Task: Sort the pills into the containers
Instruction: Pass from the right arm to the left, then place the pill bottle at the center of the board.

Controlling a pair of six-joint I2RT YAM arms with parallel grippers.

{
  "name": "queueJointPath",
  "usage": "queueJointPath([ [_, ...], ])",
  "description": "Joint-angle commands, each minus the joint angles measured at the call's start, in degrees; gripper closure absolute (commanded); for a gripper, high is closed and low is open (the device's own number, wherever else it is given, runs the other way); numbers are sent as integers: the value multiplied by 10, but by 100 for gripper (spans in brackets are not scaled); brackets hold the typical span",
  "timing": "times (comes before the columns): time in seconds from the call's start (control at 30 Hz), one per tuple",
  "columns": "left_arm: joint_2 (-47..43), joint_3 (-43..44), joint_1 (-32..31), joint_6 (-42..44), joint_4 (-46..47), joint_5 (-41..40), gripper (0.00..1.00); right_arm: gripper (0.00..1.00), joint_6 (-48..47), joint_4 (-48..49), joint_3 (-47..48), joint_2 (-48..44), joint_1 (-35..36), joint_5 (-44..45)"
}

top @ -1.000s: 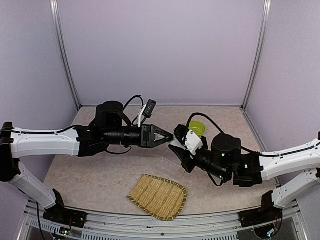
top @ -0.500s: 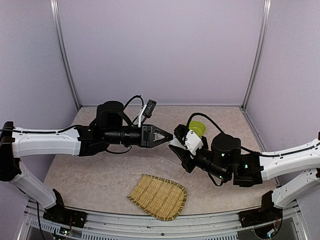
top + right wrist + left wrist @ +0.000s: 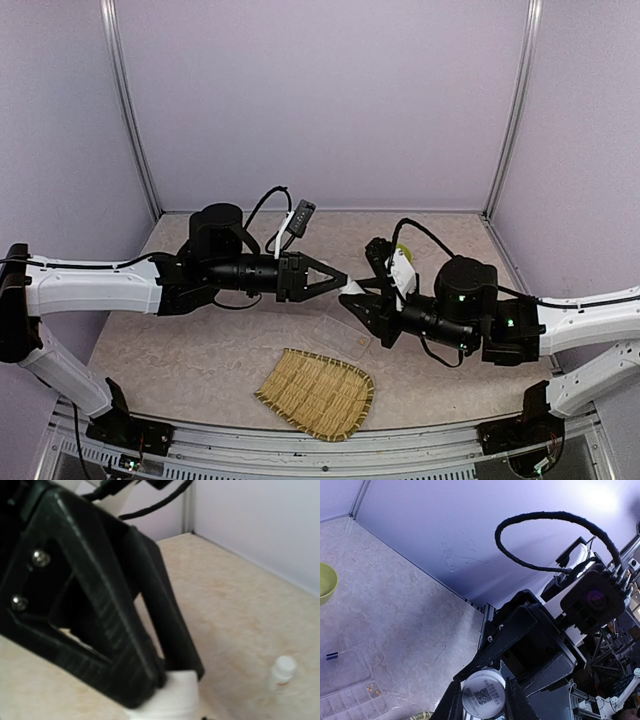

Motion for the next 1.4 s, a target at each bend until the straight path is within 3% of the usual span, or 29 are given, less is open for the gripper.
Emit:
queueJointPath([
  [0.0,-12,-8,-15,32,36,69,100,73,68,-9,28,-11,-5,-62],
  [0.1,-12,-9,-14,25,36,59,100,70,66,-15,31,-6,-5,-59],
  [0.23,-17,-14,-9,15,35,42,100,53,51,-26,38,8,-5,-51],
  [0.47,-39,-32,12,9,24,15,100,1,36,-41,33,-1,-6,-16],
  [0.73,-62,-36,48,50,-67,-63,100,0,23,-70,19,-44,-11,37],
  [1.03,-78,-39,110,125,-201,-258,100,0,35,-88,-18,-97,-38,84],
  [1.37,30,-17,191,129,-204,-383,100,0,54,-87,-42,-87,-48,93],
])
